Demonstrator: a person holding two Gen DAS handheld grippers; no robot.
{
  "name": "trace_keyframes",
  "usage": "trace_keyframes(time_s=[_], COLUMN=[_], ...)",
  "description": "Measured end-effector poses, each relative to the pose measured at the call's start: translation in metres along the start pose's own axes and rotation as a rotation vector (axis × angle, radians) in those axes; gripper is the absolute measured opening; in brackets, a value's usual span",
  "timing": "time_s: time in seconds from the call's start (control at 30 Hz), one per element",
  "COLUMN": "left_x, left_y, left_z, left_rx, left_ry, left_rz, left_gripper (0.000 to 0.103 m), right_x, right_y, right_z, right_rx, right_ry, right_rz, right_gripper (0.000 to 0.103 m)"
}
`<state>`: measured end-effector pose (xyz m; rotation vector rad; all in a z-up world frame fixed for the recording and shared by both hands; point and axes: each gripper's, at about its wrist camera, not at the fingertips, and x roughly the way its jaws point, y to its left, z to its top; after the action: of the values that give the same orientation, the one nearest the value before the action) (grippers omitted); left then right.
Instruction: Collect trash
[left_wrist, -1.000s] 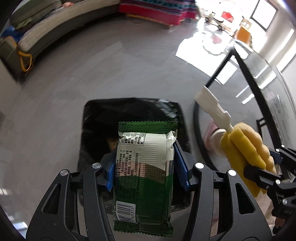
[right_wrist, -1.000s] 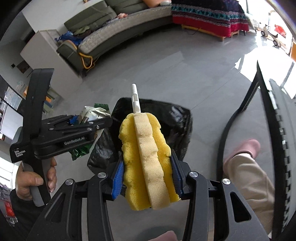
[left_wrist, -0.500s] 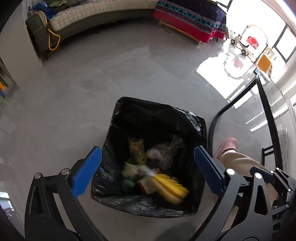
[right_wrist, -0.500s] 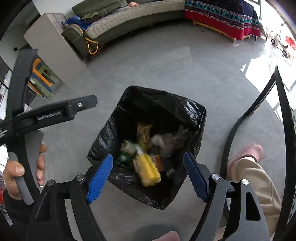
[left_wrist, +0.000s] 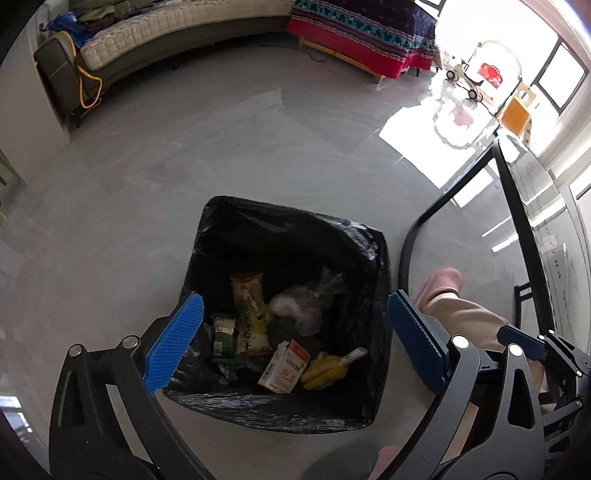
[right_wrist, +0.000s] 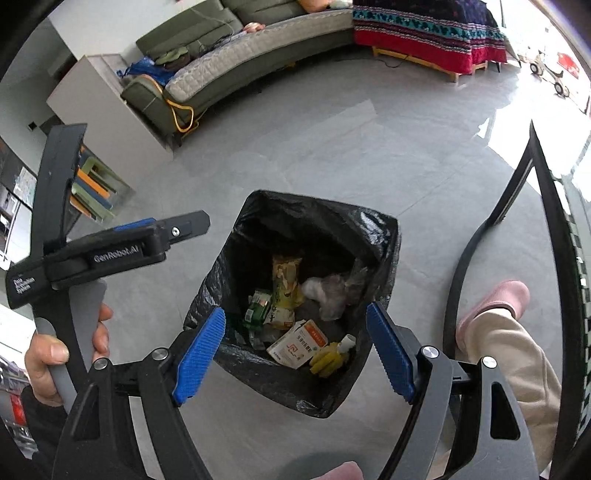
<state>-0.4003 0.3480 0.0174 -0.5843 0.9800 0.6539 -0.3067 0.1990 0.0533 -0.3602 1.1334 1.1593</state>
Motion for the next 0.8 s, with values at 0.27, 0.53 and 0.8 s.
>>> trace_keyframes(time_s=[0.27, 0.53, 0.8], left_x=[0.009, 0.016, 0.024], left_y=[-0.081, -0.183, -0.290], left_z=[0.011, 0.020, 0.025], left_rx=[0.147, 0.291, 0.454], left_ry=[0.015, 0.005, -0.001], left_rz=[-0.069, -0.164, -0.250], left_gripper=[0.097, 0.097, 0.097], right_x=[-0.040, -0.091, -0.143], right_y=[-0.048, -0.129, -0.213], right_z=[-0.004, -0.018, -0.043], right_rx=[0.080, 0.222, 0.380], right_ry=[-0.108, -0.218, -0.297], right_rz=[-0.043, -0.167, -0.301], right_gripper=[0.083, 0.086, 0.087])
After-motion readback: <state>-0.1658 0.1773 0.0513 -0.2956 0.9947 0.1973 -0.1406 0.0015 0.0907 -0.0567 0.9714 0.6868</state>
